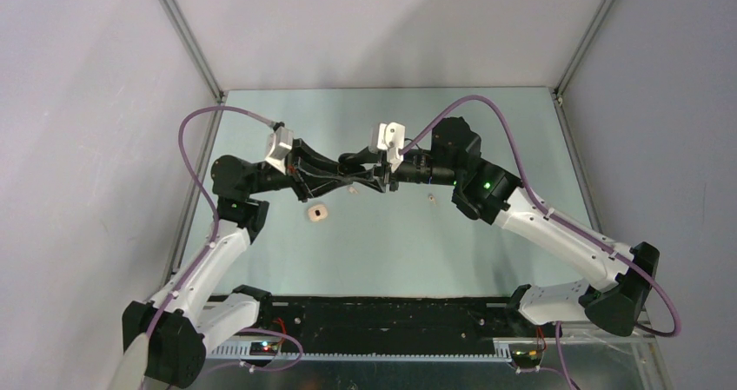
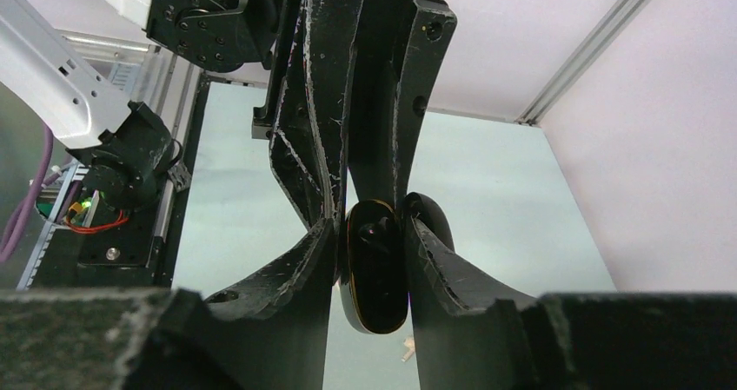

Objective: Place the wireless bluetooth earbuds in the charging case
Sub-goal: Insert the left earbud into the left side groove of the charging case, then pick up the right earbud from the center of the board.

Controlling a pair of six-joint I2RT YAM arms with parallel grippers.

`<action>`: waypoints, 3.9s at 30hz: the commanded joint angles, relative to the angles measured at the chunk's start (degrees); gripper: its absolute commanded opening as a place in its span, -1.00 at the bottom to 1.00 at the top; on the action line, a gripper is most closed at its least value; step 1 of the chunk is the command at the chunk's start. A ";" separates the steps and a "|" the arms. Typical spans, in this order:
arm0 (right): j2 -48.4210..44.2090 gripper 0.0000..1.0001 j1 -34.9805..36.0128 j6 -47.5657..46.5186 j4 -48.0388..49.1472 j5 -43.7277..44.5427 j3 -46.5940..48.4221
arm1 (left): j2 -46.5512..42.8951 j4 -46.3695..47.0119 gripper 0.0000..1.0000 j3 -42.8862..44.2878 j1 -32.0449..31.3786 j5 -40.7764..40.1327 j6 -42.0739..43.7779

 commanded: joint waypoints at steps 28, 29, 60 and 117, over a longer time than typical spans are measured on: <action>1.57 0.07 -14.03 11.00 -13.68 0.49 11.11 | -0.02 -3.72 -1.00 4.32 11.23 -12.72 -3.79; 4.21 -0.02 -15.08 11.63 -15.17 1.12 11.29 | -0.58 -4.51 -1.00 4.30 11.84 -13.71 -3.79; 62.50 -0.28 -9.33 56.80 -37.23 30.85 47.23 | -14.09 -26.55 -1.00 0.64 16.94 -23.14 3.68; 69.39 -0.43 -8.00 53.04 -35.82 33.29 47.64 | -12.96 -27.80 -1.00 -0.32 17.77 -23.30 4.53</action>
